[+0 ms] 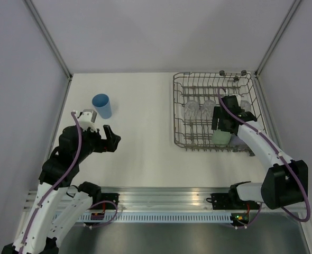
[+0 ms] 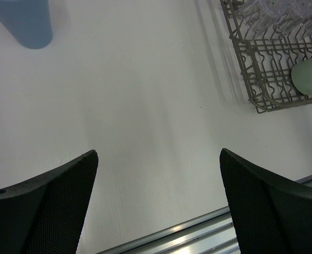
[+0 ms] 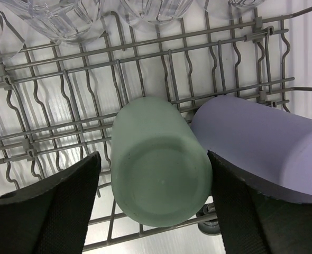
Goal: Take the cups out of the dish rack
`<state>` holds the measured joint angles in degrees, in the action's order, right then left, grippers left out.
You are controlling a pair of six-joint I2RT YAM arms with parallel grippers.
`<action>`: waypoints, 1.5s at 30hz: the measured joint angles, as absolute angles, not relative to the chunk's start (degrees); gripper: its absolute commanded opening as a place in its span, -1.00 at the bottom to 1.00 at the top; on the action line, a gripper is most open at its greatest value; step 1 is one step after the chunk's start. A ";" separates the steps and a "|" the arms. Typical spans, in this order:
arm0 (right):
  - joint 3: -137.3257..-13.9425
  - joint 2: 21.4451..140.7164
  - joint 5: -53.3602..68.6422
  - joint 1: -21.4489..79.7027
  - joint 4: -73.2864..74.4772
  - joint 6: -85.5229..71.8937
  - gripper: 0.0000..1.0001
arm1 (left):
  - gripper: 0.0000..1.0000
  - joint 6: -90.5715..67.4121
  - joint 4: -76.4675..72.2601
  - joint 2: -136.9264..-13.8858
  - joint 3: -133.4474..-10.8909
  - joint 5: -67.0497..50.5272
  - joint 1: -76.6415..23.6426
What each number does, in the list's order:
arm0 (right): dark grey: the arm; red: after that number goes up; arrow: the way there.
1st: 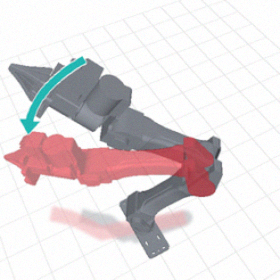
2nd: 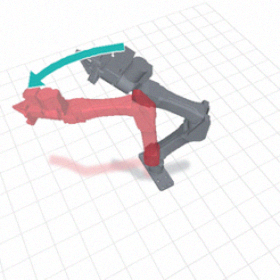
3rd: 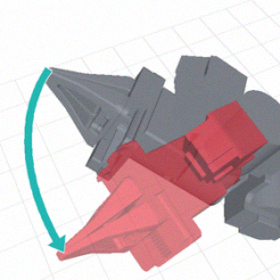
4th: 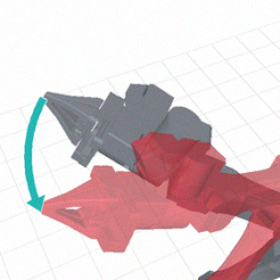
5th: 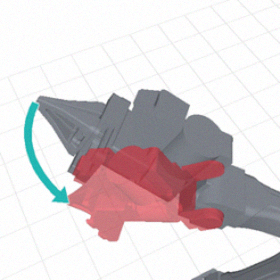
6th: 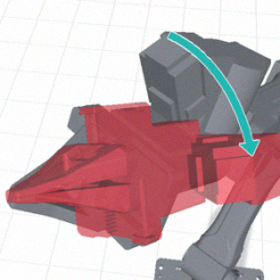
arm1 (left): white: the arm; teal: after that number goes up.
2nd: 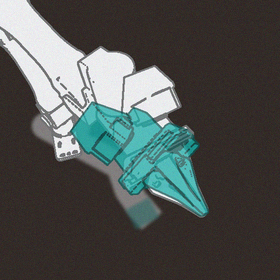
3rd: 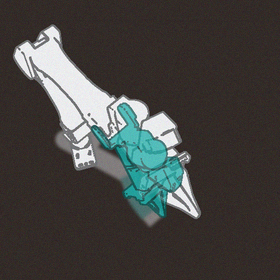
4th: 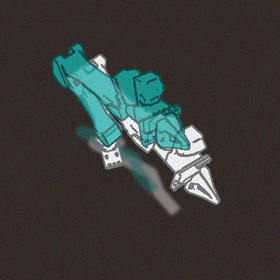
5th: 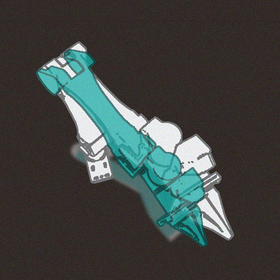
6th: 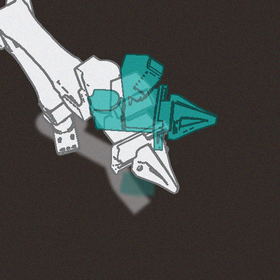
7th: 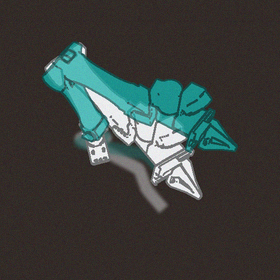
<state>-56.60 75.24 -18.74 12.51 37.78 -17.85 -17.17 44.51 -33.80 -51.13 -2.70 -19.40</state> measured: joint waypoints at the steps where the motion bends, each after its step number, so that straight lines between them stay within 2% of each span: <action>1: -56.60 75.26 -18.70 12.51 37.78 -17.76 0.65 | 0.99 -17.15 44.45 -33.56 -51.13 -2.68 -19.55; 4: -56.60 75.26 -18.65 12.51 37.78 -17.67 0.50 | 0.99 -17.15 44.38 -33.26 -51.13 -2.63 -19.79; 5: -56.60 75.26 -18.65 12.51 37.80 -17.67 0.38 | 0.99 -17.15 44.38 -33.28 -51.13 -2.61 -19.84; 8: -56.60 74.98 -18.68 12.51 37.91 -17.61 0.17 | 0.99 -17.17 44.38 -33.36 -51.13 -2.59 -19.90; 12: -56.60 73.91 -18.85 12.51 38.81 -17.56 0.04 | 0.99 -17.15 44.38 -33.65 -51.13 -2.57 -20.01; 25: -62.48 66.81 -16.93 12.51 42.54 -17.10 -0.08 | 0.99 -17.28 44.36 -34.98 -51.13 -2.63 -20.01; 31: -65.65 61.30 -6.17 12.51 41.56 -16.73 -0.10 | 0.99 -20.75 41.34 -37.08 -51.13 -8.54 -20.01; 37: -67.99 56.25 7.27 12.51 36.34 -18.35 -0.11 | 0.99 -29.58 27.99 -37.39 -48.56 -20.71 -20.27; 45: -62.59 50.11 26.92 12.53 18.33 -31.94 -0.12 | 0.99 -46.87 -4.45 -39.70 -40.64 -31.24 -25.47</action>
<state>-62.59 50.11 26.92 12.53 18.33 -31.94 -46.87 -4.45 -39.70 -40.64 -31.24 -25.47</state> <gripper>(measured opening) 0.713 0.993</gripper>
